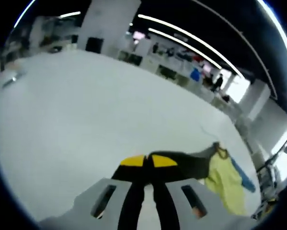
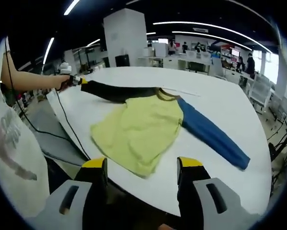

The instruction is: Fold the garment on the visible template until the final outline fits inside the template.

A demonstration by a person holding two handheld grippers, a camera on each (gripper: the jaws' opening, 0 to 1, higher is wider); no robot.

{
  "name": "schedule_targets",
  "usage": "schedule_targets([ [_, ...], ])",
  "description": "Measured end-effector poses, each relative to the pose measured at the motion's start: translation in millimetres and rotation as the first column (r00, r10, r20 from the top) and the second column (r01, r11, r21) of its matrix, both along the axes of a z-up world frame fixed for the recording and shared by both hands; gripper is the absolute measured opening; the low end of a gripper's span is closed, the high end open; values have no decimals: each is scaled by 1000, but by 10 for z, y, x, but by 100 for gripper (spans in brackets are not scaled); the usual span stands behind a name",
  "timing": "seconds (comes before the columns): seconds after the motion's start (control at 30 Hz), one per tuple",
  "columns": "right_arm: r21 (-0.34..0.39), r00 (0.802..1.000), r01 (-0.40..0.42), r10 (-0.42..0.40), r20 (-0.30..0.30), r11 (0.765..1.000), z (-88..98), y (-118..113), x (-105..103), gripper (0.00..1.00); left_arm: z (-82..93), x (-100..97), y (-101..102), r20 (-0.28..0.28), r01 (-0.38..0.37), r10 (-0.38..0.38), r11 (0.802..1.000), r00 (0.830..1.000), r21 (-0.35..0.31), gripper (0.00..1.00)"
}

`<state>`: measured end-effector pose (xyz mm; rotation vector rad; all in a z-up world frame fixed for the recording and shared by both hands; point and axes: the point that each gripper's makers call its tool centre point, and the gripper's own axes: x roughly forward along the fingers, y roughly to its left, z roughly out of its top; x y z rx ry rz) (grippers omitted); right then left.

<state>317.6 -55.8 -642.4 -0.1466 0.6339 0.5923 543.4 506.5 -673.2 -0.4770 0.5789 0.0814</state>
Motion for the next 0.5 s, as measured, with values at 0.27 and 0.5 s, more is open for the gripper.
schedule_targets([
  [0.27,-14,999,16,-16,-27,1000,-20,49,-16,59,-293,153,295,-62,-79,76,996,995,-51,1],
  [0.5,-28,999,-5,3,-47,1000,-51,149,-18,59,-464,219,392,-109,-77,72,996,991,-38,0],
])
